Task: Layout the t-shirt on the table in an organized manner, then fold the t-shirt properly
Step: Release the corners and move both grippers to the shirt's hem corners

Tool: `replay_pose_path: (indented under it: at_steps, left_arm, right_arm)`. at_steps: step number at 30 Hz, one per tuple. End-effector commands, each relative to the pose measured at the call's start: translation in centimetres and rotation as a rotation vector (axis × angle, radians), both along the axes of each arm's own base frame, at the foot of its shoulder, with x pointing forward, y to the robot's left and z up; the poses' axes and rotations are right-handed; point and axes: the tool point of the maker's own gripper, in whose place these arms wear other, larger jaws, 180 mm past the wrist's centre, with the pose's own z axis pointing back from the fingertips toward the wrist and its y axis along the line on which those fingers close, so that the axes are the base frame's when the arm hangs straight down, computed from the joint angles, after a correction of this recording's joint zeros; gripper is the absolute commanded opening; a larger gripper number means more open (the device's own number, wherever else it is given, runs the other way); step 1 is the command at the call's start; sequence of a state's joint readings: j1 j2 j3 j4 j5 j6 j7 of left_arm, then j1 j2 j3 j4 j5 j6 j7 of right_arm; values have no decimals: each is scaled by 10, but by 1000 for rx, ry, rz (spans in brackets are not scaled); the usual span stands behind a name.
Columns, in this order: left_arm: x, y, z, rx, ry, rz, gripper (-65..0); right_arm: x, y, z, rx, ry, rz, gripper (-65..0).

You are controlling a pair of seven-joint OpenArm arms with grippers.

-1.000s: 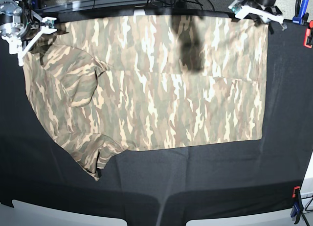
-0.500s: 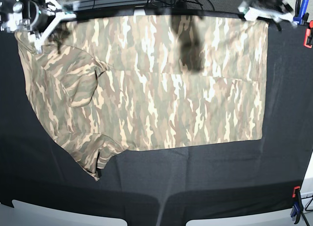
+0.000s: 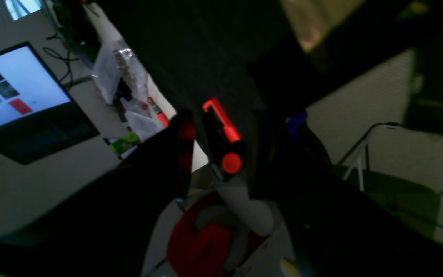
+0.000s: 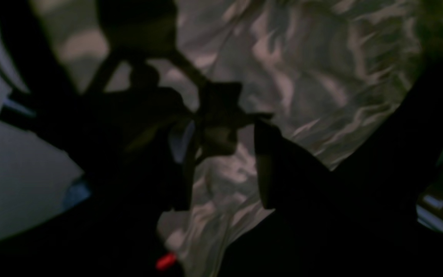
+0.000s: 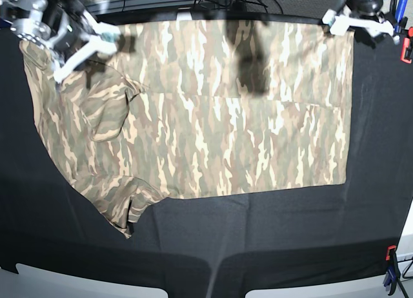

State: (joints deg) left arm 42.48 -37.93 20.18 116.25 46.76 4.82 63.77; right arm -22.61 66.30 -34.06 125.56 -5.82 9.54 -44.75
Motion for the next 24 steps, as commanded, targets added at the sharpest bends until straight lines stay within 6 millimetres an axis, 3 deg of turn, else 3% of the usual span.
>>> replay_pose_path:
  at_steps: [1, 10, 16, 24]
  left_arm:
    - [8, 5, 10, 23, -40, 4, -443]
    - [78, 3, 45, -11, -294, 24, -443]
    - [143, -21, 72, -188, -456, -42, -443]
    - [215, -46, 120, -457, -610, -47, -443]
  right_arm:
    - [15, 2, 11, 12, -62, -5, -402]
    - [93, 32, 57, 144, -390, -117, -402]
    - [138, 54, 86, 257, -527, -175, -402]
    - [185, 55, 86, 291, -585, -273, -402]
